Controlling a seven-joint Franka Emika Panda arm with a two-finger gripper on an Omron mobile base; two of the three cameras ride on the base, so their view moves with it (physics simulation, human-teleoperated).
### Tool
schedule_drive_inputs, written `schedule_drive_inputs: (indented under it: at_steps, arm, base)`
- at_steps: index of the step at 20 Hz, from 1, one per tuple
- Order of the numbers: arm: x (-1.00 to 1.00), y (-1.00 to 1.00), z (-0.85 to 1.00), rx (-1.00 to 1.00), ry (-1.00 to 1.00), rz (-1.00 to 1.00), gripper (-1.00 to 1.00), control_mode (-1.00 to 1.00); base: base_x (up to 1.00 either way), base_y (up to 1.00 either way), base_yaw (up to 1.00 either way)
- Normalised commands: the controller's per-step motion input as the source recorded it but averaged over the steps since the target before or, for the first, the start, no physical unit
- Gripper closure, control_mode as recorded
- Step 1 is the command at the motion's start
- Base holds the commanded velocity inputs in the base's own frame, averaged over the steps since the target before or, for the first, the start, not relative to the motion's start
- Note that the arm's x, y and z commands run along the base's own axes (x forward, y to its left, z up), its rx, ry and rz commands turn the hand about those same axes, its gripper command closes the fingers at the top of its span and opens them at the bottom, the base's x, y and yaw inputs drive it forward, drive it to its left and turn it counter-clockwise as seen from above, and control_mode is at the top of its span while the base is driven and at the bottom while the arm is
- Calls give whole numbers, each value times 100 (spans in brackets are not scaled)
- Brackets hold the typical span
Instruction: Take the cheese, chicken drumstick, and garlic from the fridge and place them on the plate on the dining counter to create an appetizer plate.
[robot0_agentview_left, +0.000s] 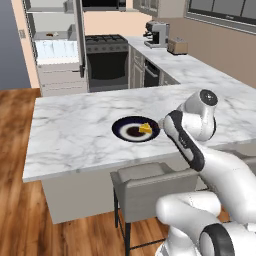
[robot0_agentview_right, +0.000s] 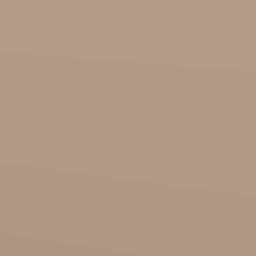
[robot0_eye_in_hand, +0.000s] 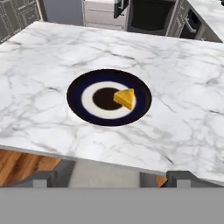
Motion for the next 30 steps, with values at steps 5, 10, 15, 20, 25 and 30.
schedule_drive_inputs:
  at_steps: [5,10,15,20,25,30]
  arm:
    - [-100,4,29,-2,0,0,-100,-100]
    - [-80,12,0,-4,-1,0,-100,100]
    - [0,0,0,0,0,0,-100,100]
    - [0,0,0,0,0,0,-100,100]
    - [0,0,0,0,0,0,-100,100]
    - [0,0,0,0,0,0,-100,100]
  base:
    - [0,0,0]
    - [-20,5,0]
    - [-100,51,1]
    - [-47,99,0]
    - [-7,100,0]
    - [0,100,0]
